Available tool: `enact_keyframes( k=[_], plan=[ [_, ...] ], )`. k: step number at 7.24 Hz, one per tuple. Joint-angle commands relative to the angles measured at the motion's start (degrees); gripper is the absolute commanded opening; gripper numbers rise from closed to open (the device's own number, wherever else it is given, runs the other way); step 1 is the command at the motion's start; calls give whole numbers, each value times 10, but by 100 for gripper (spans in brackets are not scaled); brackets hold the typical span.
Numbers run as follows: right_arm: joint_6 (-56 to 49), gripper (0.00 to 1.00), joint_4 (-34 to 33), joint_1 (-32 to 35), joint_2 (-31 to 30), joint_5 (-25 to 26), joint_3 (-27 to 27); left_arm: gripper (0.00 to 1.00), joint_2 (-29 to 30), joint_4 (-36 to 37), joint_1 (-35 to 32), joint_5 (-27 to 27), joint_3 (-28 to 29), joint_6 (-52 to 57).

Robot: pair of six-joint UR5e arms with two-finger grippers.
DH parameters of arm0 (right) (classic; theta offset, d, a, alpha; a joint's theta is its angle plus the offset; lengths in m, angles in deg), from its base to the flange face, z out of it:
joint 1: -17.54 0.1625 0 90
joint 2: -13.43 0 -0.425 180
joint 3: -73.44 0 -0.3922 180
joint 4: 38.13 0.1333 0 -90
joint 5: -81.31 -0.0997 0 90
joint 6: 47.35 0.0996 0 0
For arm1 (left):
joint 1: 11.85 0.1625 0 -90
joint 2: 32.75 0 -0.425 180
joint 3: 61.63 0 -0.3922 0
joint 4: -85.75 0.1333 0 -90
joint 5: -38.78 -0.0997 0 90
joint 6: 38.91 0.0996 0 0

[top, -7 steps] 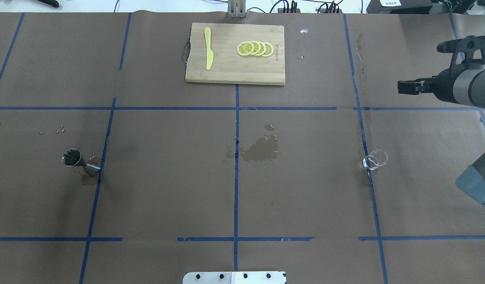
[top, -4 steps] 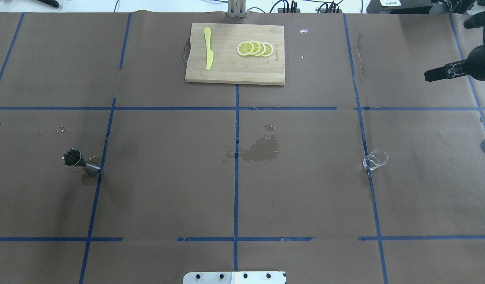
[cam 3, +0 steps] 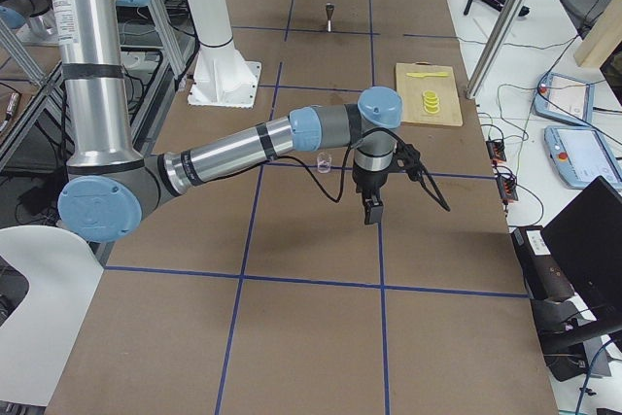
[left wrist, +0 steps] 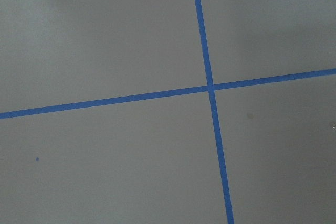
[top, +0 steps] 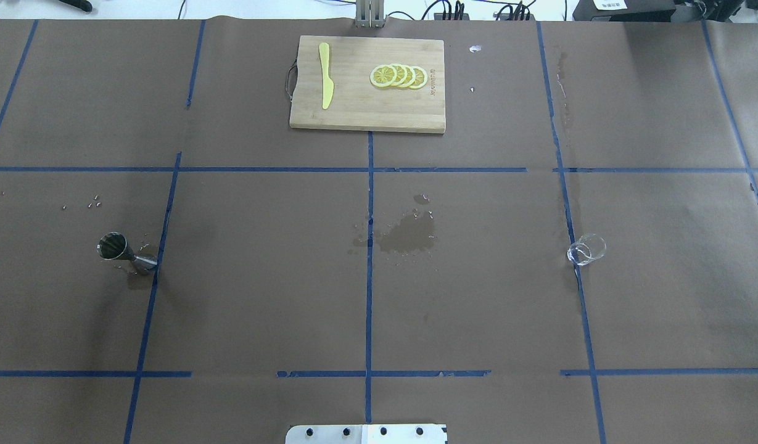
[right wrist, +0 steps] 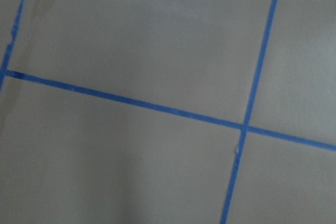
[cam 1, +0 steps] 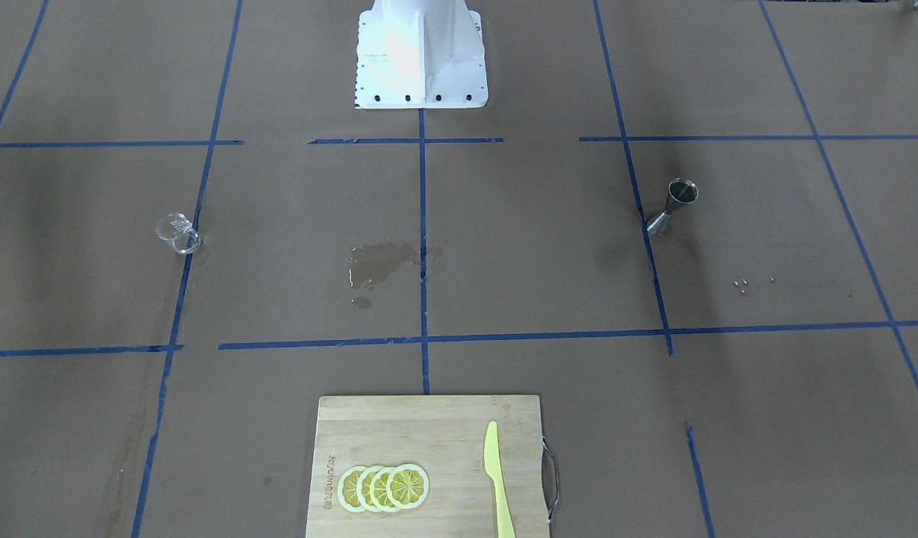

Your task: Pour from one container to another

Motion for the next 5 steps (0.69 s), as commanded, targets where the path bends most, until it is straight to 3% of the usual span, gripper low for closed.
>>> enact_keyframes(
  k=[1, 3, 5],
  plan=[
    [-47, 100, -7, 40, -83, -32, 4, 100, -1, 0, 0, 0, 0, 1],
    [-44, 100, 1, 44, -121, -36, 15, 100, -1, 2, 1, 1, -1, 1],
    [-43, 100, 20, 44, -113, -37, 20, 100, 0, 1, 1, 1, -1, 1]
  ],
)
